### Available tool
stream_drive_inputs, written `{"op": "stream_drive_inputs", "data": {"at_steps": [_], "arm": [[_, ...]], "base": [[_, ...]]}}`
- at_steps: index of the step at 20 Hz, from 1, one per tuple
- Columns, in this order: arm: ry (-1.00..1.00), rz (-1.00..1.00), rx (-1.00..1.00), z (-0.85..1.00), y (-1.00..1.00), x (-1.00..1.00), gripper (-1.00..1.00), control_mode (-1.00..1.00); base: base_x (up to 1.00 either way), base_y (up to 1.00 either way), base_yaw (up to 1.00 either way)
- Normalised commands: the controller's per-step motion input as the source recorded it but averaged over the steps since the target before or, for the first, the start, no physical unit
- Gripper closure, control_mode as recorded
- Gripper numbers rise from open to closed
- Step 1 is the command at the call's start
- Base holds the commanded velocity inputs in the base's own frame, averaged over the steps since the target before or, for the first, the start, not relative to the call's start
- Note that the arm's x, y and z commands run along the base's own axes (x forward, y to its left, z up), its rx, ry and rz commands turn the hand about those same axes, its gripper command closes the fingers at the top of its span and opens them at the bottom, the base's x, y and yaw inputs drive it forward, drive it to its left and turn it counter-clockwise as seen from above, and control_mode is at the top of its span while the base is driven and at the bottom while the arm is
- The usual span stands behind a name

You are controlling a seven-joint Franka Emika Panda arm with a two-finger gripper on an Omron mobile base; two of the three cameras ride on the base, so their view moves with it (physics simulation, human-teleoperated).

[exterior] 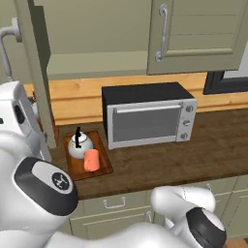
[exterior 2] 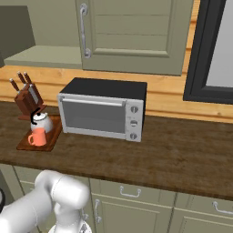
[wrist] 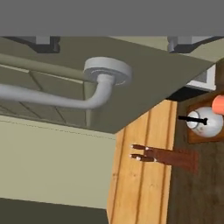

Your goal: Pick the kettle from the counter and place it on the tray. Then pick the mug from the cabinet and place it on the tray. Then close the cabinet doors.

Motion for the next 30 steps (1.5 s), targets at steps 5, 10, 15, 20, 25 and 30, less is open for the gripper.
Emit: {"op": "stream_drive_inputs", "data": {"at_steps": [5, 10, 15, 20, 25, 30], "arm": [[0.05, -0.18, 0.03, 0.0, -0.67, 0.54, -1.0, -1.0], [0.0, -0.02, 0.01, -0.11, -0.68, 0.64, -1.0, -1.0], [0.0, 0.0, 0.01, -0.22, -0.68, 0.72, -1.0, -1.0], [0.0, 0.0, 0.01, -0.25, -0.61, 0.82, -1.0, -1.0], [0.01, 0.0, 0.03, -0.09, -0.51, 0.85, -1.0, -1.0], [0.08, 0.0, 0.02, 0.0, -0.35, 0.9, -1.0, -1.0]], "base": [[0.0, 0.0, 0.0], [0.0, 0.0, 0.0], [0.0, 0.0, 0.0], [0.0, 0.0, 0.0], [0.0, 0.0, 0.0], [0.0, 0.0, 0.0]]}}
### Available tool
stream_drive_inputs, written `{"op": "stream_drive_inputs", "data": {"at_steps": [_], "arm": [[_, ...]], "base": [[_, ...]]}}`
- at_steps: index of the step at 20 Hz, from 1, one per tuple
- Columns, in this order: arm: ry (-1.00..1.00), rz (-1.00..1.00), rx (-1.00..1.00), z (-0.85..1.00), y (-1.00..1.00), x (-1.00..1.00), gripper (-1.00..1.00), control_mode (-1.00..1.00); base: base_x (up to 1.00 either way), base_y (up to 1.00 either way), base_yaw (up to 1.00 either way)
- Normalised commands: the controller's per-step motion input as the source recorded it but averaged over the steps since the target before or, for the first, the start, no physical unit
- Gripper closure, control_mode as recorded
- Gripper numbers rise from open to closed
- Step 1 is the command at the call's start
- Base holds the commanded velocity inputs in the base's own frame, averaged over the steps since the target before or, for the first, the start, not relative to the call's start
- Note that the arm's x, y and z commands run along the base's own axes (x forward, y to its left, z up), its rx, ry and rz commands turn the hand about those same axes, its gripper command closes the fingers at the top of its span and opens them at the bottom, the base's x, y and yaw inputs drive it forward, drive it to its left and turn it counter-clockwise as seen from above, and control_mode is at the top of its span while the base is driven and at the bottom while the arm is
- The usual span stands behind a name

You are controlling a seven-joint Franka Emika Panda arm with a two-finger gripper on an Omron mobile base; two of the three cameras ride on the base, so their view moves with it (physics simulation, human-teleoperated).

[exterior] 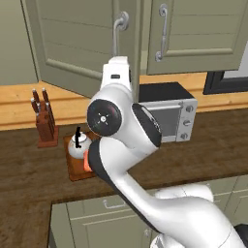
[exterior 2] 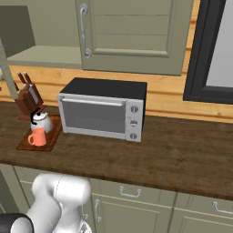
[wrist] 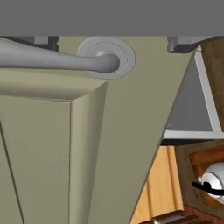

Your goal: Pick the kettle from the counter and place it on the tray. Then pick the mug from the cabinet and place it on the tray. Then close the cabinet doors.

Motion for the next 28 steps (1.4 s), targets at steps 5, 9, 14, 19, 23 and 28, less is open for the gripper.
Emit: {"op": "stream_drive_inputs", "data": {"at_steps": [5, 9, 14, 19, 23, 28], "arm": [[0.15, 0.0, 0.01, 0.0, -0.39, 0.94, -1.0, -1.0], [0.24, 0.0, 0.0, -0.01, -0.39, 0.97, -1.0, -1.0], [0.22, 0.0, 0.02, -0.01, -0.26, 0.97, -1.0, -1.0], [0.23, 0.03, 0.0, 0.0, -0.05, 0.89, -1.0, -1.0], [0.14, 0.07, 0.03, -0.09, -0.04, 0.75, -1.0, -1.0], [0.0, 0.19, 0.08, 0.0, 0.0, 0.44, -1.0, -1.0]], "base": [[0.0, 0.0, 0.0], [0.0, 0.0, 0.0], [0.0, 0.0, 0.0], [0.0, 0.0, 0.0], [0.0, 0.0, 0.0], [0.0, 0.0, 0.0]]}}
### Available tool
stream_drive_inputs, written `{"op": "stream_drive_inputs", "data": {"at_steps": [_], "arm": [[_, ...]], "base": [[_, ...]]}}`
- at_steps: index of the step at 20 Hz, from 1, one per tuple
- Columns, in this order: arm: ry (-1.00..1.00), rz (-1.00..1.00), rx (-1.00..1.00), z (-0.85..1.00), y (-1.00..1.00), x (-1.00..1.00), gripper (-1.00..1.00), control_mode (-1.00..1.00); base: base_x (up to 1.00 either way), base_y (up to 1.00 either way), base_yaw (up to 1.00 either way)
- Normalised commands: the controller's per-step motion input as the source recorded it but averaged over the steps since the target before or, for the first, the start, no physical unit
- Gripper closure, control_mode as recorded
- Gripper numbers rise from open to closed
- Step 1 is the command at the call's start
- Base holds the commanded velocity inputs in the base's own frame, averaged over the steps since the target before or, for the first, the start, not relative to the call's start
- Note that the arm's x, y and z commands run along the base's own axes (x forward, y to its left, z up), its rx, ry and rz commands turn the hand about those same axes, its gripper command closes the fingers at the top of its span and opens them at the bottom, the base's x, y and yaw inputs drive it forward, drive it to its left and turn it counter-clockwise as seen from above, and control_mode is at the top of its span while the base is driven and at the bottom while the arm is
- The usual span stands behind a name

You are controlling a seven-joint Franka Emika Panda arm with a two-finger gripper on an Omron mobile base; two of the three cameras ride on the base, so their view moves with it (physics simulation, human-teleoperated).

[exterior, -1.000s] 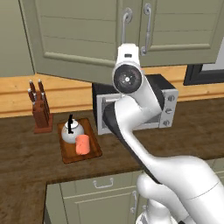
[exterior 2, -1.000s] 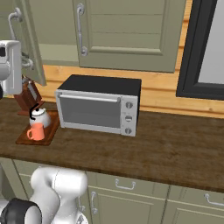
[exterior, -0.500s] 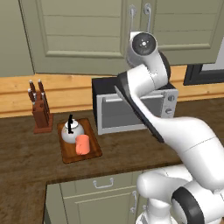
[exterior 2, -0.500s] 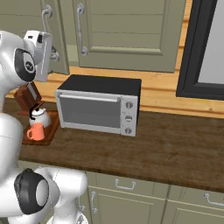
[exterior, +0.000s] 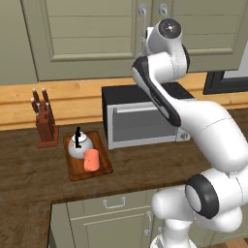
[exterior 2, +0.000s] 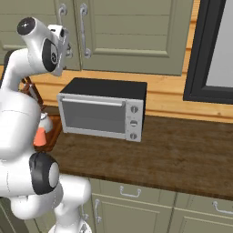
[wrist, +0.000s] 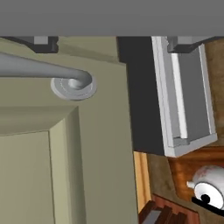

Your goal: Pick the kettle from the counter and place it on the tray. Then pick the mug from the cabinet and place it on the tray. Then close the cabinet doors.

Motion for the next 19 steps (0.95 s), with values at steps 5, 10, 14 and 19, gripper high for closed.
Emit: {"op": "stream_drive_inputs", "data": {"at_steps": [5, 10, 14, 19], "arm": [[0.0, 0.2, 0.07, -0.04, 0.0, 0.45, -1.0, -1.0], [0.0, 0.19, 0.01, -0.11, 0.0, 0.41, -1.0, -1.0], [0.0, 0.21, 0.0, -0.1, 0.03, 0.37, -1.0, -1.0], [0.0, 0.17, 0.0, -0.1, 0.04, 0.44, -1.0, -1.0]], "base": [[0.0, 0.0, 0.0], [0.0, 0.0, 0.0], [0.0, 0.0, 0.0], [0.0, 0.0, 0.0]]}}
